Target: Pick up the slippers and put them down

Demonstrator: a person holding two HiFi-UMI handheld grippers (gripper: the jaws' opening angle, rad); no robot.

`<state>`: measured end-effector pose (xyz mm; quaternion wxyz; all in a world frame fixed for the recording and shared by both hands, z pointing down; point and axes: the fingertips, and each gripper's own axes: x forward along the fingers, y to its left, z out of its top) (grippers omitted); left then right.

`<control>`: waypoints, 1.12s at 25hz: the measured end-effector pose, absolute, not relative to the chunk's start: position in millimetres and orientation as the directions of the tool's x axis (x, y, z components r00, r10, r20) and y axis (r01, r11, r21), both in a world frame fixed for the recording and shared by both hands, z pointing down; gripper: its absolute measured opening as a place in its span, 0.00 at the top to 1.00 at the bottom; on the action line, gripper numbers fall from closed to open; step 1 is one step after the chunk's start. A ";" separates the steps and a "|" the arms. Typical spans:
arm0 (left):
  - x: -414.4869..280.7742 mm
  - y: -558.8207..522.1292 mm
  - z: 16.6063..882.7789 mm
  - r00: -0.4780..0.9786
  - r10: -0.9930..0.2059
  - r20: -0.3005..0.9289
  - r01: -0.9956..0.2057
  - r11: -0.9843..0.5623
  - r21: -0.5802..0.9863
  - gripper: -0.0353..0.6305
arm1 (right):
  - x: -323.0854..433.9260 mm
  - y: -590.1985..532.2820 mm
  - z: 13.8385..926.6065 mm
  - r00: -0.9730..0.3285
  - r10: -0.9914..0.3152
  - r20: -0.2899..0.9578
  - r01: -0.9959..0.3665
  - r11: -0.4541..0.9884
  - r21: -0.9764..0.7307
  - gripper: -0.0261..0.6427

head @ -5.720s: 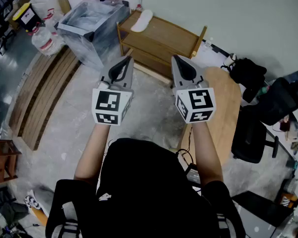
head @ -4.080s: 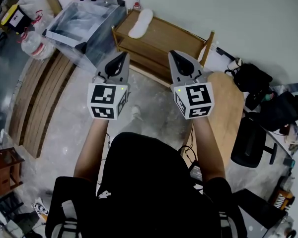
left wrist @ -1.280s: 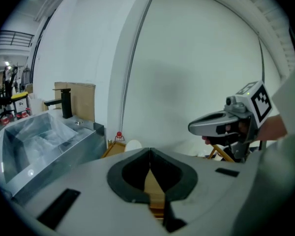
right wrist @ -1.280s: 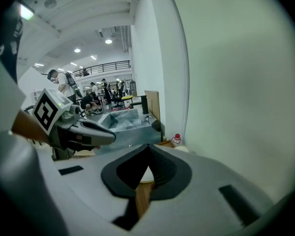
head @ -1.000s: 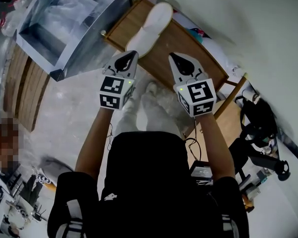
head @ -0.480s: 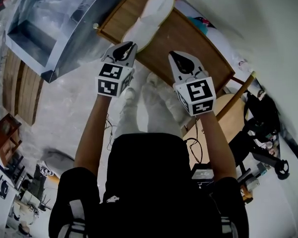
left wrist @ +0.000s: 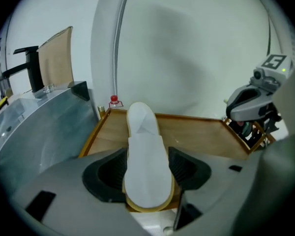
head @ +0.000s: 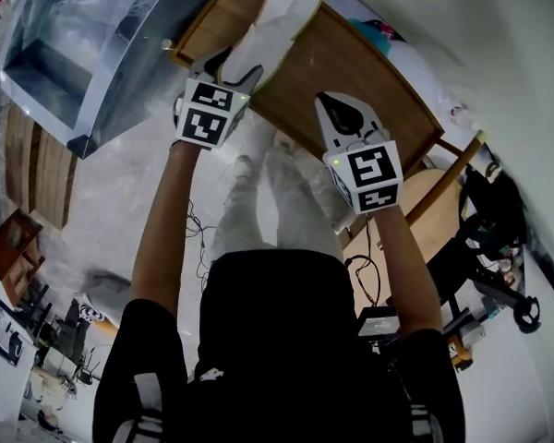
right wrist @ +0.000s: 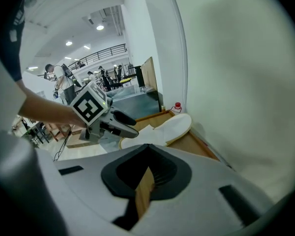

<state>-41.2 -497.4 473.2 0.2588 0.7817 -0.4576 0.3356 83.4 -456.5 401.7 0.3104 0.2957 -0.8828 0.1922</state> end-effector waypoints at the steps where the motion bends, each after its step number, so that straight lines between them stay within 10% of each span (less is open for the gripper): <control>1: -39.6 -500.8 478.1 0.350 -0.532 0.771 -0.885 -0.458 0.086 0.59 | 84.1 -456.3 404.9 -0.630 -0.401 0.665 -0.642 0.750 -0.156 0.98; 19: -17.7 -536.2 525.3 0.264 -0.486 0.833 -0.851 -0.525 -0.037 0.59 | 99.3 -454.8 429.7 -0.610 -0.368 0.702 -0.640 0.751 -0.163 0.98; 28: -21.0 -532.8 525.4 0.214 -0.510 0.833 -0.852 -0.515 -0.097 0.80 | 103.5 -458.2 432.3 -0.617 -0.366 0.697 -0.634 0.756 -0.164 0.98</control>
